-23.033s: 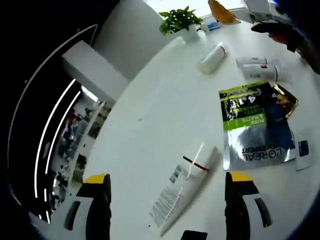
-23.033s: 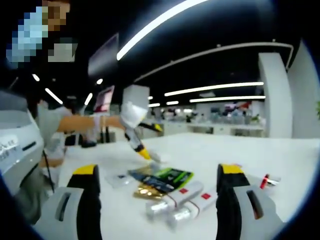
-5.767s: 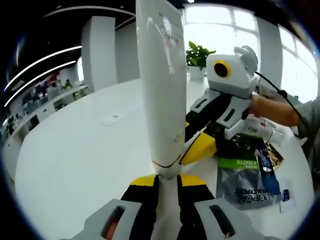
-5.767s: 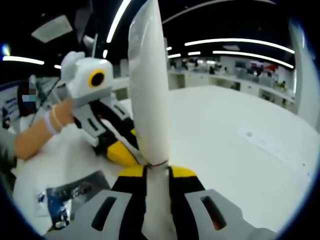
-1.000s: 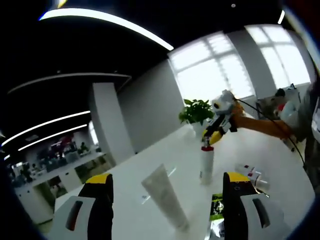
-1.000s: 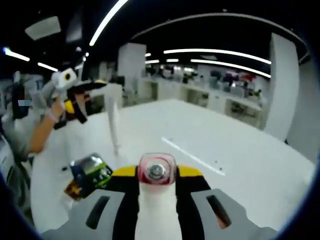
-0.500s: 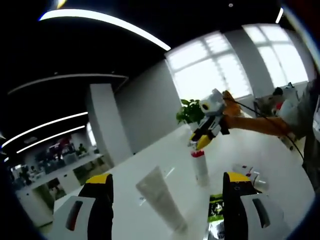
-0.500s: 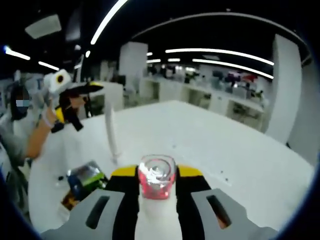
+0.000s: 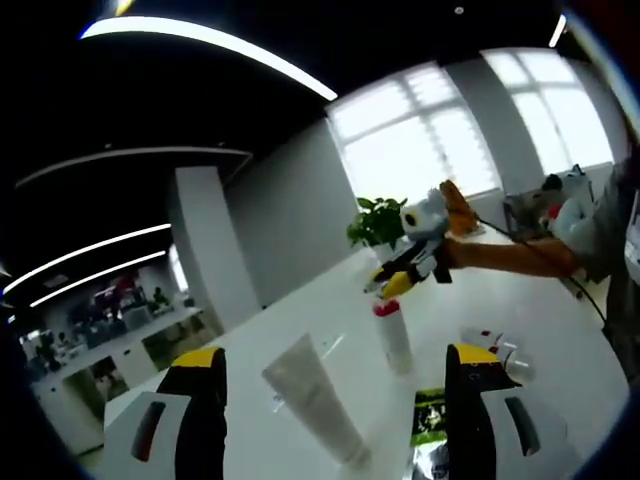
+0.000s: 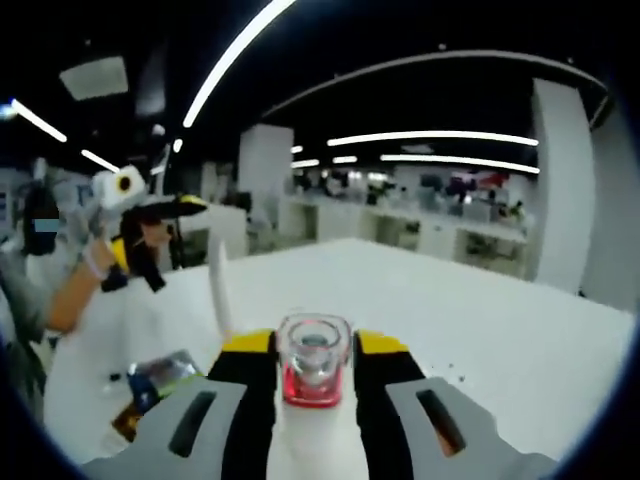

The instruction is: Arrange the skincare products in the storage area until every visible bottle or jar stands upright without overlapping.

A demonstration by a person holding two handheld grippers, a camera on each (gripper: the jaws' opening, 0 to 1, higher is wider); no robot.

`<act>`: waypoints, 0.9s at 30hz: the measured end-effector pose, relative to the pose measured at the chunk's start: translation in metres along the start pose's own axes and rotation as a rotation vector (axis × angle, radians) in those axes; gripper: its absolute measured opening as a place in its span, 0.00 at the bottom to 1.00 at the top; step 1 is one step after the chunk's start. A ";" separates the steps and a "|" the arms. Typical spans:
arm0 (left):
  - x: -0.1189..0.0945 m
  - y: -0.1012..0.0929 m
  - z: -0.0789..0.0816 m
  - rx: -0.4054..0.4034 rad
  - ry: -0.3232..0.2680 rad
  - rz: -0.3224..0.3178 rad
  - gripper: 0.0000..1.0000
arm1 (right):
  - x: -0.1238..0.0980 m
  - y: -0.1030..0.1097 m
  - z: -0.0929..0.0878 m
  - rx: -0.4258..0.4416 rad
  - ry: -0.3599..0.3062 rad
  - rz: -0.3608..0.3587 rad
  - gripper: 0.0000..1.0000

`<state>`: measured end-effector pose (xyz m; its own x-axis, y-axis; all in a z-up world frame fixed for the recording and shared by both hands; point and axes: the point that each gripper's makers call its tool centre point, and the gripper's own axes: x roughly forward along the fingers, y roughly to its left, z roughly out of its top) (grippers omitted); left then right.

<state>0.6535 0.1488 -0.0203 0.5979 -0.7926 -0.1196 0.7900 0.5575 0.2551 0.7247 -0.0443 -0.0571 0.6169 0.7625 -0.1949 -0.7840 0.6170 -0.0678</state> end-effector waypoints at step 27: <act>0.026 -0.051 -0.005 0.064 0.084 -0.101 0.93 | 0.015 0.015 -0.098 0.060 0.098 0.085 0.26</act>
<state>0.6294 0.1012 -0.0417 0.5271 -0.8188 -0.2273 0.8381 0.4567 0.2983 0.7153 -0.0427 -0.1566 0.5368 0.7914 -0.2926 -0.8256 0.5641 0.0110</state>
